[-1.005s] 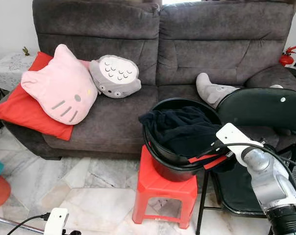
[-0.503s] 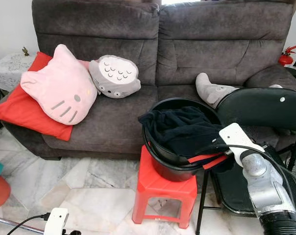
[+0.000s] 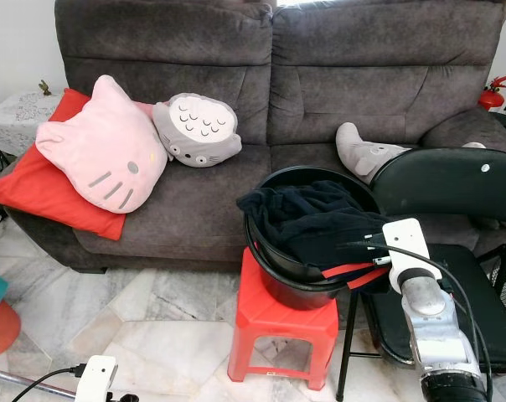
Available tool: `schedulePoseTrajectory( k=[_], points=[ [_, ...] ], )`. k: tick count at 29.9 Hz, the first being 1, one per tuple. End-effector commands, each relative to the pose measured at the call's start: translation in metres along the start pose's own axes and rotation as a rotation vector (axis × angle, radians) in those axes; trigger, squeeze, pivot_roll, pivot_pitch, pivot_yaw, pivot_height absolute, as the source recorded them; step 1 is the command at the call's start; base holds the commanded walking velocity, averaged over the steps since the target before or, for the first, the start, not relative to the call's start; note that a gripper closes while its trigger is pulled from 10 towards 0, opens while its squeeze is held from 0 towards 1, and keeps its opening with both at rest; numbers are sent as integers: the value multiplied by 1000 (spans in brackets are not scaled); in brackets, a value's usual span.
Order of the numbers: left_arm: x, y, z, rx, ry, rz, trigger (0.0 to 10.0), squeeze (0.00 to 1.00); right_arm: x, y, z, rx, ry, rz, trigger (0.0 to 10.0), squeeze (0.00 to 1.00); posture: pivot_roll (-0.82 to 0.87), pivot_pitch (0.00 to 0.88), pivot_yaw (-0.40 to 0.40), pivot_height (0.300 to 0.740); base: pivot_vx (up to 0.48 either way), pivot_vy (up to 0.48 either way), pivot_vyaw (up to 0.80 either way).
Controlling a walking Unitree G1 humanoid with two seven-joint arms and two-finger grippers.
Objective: Hang hanger
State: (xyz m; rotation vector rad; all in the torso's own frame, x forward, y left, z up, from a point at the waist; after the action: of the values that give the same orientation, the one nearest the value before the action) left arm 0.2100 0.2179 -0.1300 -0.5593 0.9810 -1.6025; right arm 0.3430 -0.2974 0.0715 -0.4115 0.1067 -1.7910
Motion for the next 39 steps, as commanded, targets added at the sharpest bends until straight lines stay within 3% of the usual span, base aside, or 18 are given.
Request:
schedulePoseTrajectory(
  k=[1, 39],
  points=[
    [-2, -1, -3, -15, 23, -1, 10000, 0, 4, -1, -5, -4, 19, -18, 10000, 0, -69, 0, 15, 740, 0, 0, 0],
    [-2, -1, -3, -13, 25, 1, 10000, 0, 8, 5, -38, -10, 222, -133, 10000, 0, -62, 0, 12, 740, 0, 0, 0]
  ],
)
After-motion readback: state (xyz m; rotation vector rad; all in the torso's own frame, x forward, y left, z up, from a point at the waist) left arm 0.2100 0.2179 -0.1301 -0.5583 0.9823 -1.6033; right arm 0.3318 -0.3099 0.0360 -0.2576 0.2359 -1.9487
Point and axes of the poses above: a point about 5 cm out from each wrist's last joint towards the gripper, its own y axis pointing out of the wrist towards the gripper, its own z axis along the axis of the wrist's last joint, x = y × z, the point moved 6 cm from there along y, pointing out of the wrist towards the gripper, and after that the axes turned 14 degrees about y, right-handed, at the moved point
